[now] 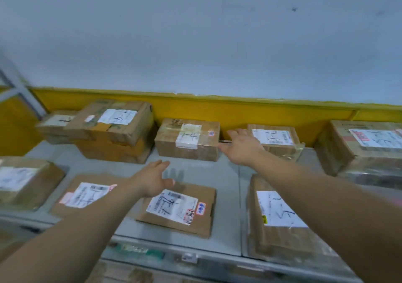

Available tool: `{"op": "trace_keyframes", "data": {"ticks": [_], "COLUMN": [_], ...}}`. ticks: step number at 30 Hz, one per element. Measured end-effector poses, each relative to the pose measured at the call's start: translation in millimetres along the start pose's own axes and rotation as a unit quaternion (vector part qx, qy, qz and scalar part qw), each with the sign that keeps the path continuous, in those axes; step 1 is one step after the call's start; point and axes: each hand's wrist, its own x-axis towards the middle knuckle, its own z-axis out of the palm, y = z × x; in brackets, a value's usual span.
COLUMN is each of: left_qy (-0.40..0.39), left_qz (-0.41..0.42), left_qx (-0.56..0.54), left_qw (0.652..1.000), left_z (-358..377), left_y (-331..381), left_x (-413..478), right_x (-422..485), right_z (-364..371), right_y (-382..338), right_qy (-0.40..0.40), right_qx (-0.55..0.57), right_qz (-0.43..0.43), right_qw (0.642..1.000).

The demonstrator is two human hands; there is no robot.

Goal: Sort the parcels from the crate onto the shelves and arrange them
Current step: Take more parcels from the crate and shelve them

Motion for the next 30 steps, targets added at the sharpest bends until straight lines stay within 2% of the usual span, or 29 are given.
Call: {"op": "trace_keyframes", "data": {"ticks": [4, 7, 11, 15, 20, 24, 30], "left_qy": [-0.009, -0.010, -0.013, -0.010, 0.009, -0.012, -0.020], "left_qz": [-0.026, -0.021, 0.020, 0.026, 0.045, 0.062, 0.052], "left_qx": [-0.004, -0.032, -0.035, -0.049, -0.061, -0.070, -0.029], "left_qw": [1.000, 0.999, 0.999, 0.998, 0.997, 0.996, 0.998], "left_z": [10.8, 29.8, 60.0, 85.0, 95.0, 97.9, 74.7], "left_y": [-61.3, -83.1, -90.5, -86.1, -83.6, -80.1, -84.3], "left_x": [-22.8, -21.9, -17.1, -17.0, -26.5, -36.8, -31.6], "right_x": [-21.7, -37.1, -47.4, -52.2, -54.6, -65.7, -61.2], "right_z": [28.0, 66.0, 115.6, 148.6, 152.6, 151.4, 130.0], "right_y": [-70.2, -96.3, -92.8, -79.9, -75.5, -71.9, -81.1], "right_qy": [-0.016, -0.042, -0.104, -0.117, -0.110, -0.124, -0.099], "right_qx": [0.014, 0.043, 0.059, 0.079, 0.086, 0.070, 0.055], "right_qz": [-0.029, -0.010, 0.068, 0.105, 0.108, 0.115, 0.106], "right_qw": [0.999, 0.998, 0.991, 0.984, 0.984, 0.983, 0.988]}}
